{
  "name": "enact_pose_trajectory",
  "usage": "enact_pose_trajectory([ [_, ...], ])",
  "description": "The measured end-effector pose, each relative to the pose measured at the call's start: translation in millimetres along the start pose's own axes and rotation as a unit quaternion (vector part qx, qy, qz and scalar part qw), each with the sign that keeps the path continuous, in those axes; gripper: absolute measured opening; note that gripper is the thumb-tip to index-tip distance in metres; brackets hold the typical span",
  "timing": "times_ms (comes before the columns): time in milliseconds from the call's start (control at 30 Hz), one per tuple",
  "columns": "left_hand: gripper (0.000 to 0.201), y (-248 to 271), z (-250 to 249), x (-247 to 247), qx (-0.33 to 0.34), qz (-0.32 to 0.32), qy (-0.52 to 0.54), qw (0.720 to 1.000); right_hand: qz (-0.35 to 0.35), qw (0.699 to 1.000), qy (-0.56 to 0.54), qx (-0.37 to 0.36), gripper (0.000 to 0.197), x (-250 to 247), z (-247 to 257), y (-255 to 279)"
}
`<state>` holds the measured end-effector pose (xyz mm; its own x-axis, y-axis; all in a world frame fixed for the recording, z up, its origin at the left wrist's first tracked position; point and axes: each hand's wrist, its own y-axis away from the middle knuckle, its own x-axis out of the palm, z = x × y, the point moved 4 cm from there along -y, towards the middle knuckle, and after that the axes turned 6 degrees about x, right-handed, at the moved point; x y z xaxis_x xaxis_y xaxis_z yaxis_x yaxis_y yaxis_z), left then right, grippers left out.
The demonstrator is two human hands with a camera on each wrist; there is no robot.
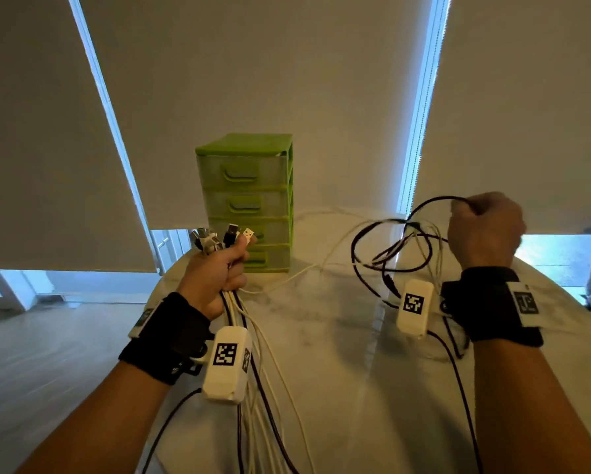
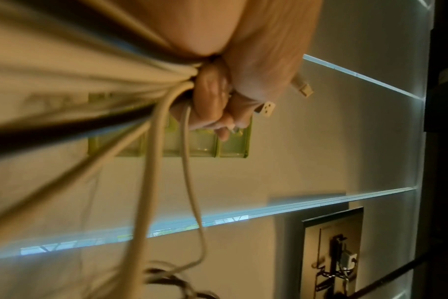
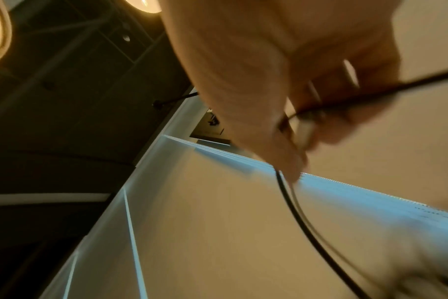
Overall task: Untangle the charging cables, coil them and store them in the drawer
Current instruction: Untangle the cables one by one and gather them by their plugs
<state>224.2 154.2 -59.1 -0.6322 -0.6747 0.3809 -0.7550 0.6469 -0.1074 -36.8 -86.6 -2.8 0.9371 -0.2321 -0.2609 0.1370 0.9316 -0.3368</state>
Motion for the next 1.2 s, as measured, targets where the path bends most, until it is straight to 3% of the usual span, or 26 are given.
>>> enact_pose_trajectory([
  [67,0.024,-2.2,2.9,5.8,0.002,-0.01,0.014,1.0,0.142,0.989,0.011,-0.027,0.013,10.0,9.6,9.5],
  [167,0.018,1.2,-3.8,25.7,0.022,0.03,0.043,0.998,0.356,0.933,0.049,-0.01,0.01,26.6,21.6,36.7],
  [267,0.014,12.4,-15.1,49.8,0.059,0.082,0.025,0.995,0.406,0.913,0.034,0.018,0.014,33.6,28.4,47.6],
  [367,0.01,17.0,-15.6,75.3,0.065,0.127,0.0,0.99,0.415,0.91,0.016,0.008,0.022,40.0,33.7,52.9],
  [467,0.009,16.0,-3.4,98.7,0.06,0.169,-0.092,0.98,0.437,0.899,-0.028,0.019,0.024,45.5,37.6,60.3],
  [567,0.014,12.0,11.8,114.0,0.106,0.152,-0.199,0.962,0.458,0.887,-0.055,0.033,0.024,46.0,36.6,60.7],
  [700,0.003,4.8,27.6,120.4,0.164,0.126,-0.238,0.949,0.466,0.879,-0.081,0.056,0.025,38.6,30.3,53.5],
  [767,0.008,-3.5,32.0,112.1,0.123,0.102,-0.189,0.969,0.42,0.903,-0.08,0.053,0.026,33.2,25.3,41.6],
  [833,0.011,-16.6,34.7,93.0,0.032,0.059,-0.045,0.997,0.326,0.937,-0.105,0.065,0.026,23.8,15.0,22.3],
  [900,0.018,-30.8,35.0,66.7,-0.007,0.008,0.064,0.998,0.224,0.956,-0.155,0.109,0.024,10.1,-2.7,0.3],
  [967,0.018,-40.7,34.1,42.5,0.003,-0.042,0.113,0.993,0.155,0.961,-0.172,0.153,0.021,-0.6,-21.3,-15.9],
  [1067,0.017,-46.7,33.0,24.7,0.029,-0.072,0.145,0.986,0.148,0.964,-0.136,0.173,0.017,-2.1,-36.0,-21.5],
  [1200,0.014,-43.3,30.3,26.5,0.038,-0.053,0.127,0.99,0.223,0.956,-0.141,0.128,0.023,13.2,-23.9,-7.0],
])
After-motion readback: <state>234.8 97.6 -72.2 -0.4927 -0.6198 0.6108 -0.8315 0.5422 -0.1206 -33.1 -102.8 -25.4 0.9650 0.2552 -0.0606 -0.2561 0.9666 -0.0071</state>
